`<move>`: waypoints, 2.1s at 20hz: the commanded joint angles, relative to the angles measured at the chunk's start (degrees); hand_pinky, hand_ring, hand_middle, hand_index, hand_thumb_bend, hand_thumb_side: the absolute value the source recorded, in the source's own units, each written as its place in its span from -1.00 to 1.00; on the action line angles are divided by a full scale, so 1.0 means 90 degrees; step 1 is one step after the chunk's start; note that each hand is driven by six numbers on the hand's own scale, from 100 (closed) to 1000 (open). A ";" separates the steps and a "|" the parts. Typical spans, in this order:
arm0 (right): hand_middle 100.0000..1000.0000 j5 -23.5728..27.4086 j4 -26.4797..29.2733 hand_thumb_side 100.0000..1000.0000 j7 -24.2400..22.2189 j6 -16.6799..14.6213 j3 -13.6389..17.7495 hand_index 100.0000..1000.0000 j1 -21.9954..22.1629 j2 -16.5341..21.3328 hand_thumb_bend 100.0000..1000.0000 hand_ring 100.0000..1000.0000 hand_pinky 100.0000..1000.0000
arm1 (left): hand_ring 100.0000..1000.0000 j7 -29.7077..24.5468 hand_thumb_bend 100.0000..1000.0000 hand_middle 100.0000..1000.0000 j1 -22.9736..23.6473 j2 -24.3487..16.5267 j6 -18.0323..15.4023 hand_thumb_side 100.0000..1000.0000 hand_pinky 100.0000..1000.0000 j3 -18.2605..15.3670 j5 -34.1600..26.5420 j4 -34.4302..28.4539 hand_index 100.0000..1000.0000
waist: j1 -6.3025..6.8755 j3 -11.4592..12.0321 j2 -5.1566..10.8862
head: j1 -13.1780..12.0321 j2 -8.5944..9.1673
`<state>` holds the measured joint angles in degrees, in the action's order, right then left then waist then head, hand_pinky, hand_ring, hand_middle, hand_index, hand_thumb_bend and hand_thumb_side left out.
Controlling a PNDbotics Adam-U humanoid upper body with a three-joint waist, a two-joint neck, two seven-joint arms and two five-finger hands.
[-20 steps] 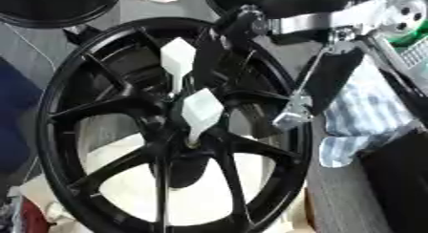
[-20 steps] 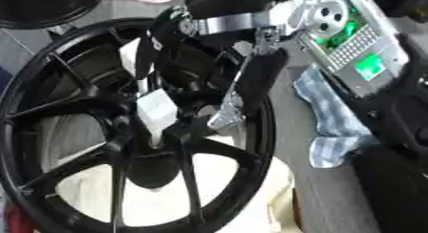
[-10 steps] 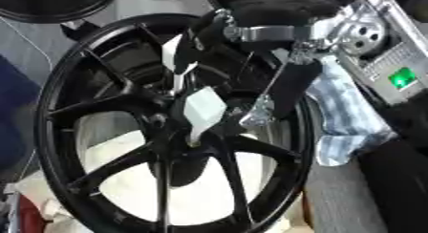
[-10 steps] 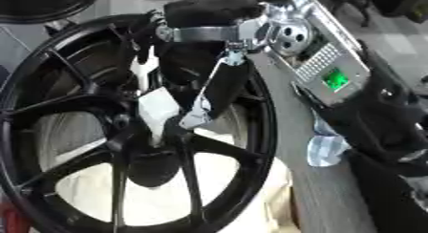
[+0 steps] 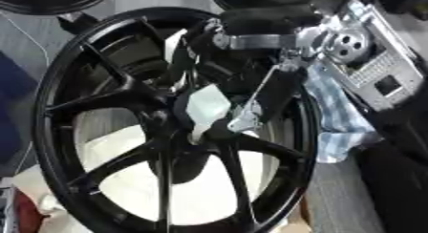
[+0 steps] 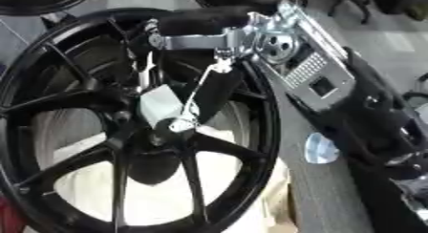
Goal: Pull the pin out of the wheel hub.
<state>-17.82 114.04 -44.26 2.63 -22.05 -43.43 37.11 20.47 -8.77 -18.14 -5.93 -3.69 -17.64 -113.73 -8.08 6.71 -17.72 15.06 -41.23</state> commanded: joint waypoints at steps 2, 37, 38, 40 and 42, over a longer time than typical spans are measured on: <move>0.36 -0.0172 0.0061 -0.68 0.0004 -0.0007 0.0028 0.51 -0.0018 0.0078 -0.16 0.44 0.38 | 0.84 0.0009 -1.00 0.37 -0.0073 -0.0027 0.0012 0.52 0.51 0.0012 0.0070 -0.0096 0.64 | 0.0047 -0.0008 0.0075 | -0.0017 -0.0005; 0.13 -0.0342 0.0061 -0.95 -0.0066 0.0044 0.0059 0.28 0.0211 0.0078 -0.48 0.28 0.31 | 0.85 -0.0016 -1.00 0.36 -0.0140 0.0102 0.0050 0.53 0.52 0.0051 0.0238 -0.0096 0.65 | 0.0063 0.0049 -0.0100 | 0.0064 0.0111; 0.12 -0.0329 0.0061 -0.95 -0.0066 0.0040 0.0062 0.27 0.0207 0.0077 -0.49 0.28 0.31 | 0.85 -0.0014 -1.00 0.36 -0.0141 0.0102 0.0051 0.53 0.52 0.0051 0.0239 -0.0096 0.65 | 0.0063 0.0048 -0.0101 | 0.0064 0.0111; 0.10 -0.0308 0.0061 -0.96 -0.0067 0.0030 0.0063 0.25 0.0201 0.0077 -0.50 0.27 0.30 | 0.85 -0.0011 -1.00 0.36 -0.0144 0.0103 0.0056 0.54 0.52 0.0054 0.0239 -0.0096 0.65 | 0.0060 0.0047 -0.0102 | 0.0068 0.0113; 0.09 -0.0305 0.0061 -0.98 -0.0077 0.0028 0.0062 0.24 0.0205 0.0075 -0.52 0.27 0.30 | 0.85 -0.0012 -1.00 0.36 -0.0147 0.0107 0.0062 0.54 0.52 0.0056 0.0242 -0.0096 0.65 | 0.0057 0.0051 -0.0107 | 0.0074 0.0121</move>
<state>-20.93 114.04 -44.89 3.00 -22.22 -41.01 37.02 20.31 -9.57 -16.67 -5.49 -3.07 -15.59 -113.73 -7.94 7.13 -19.47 15.48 -40.69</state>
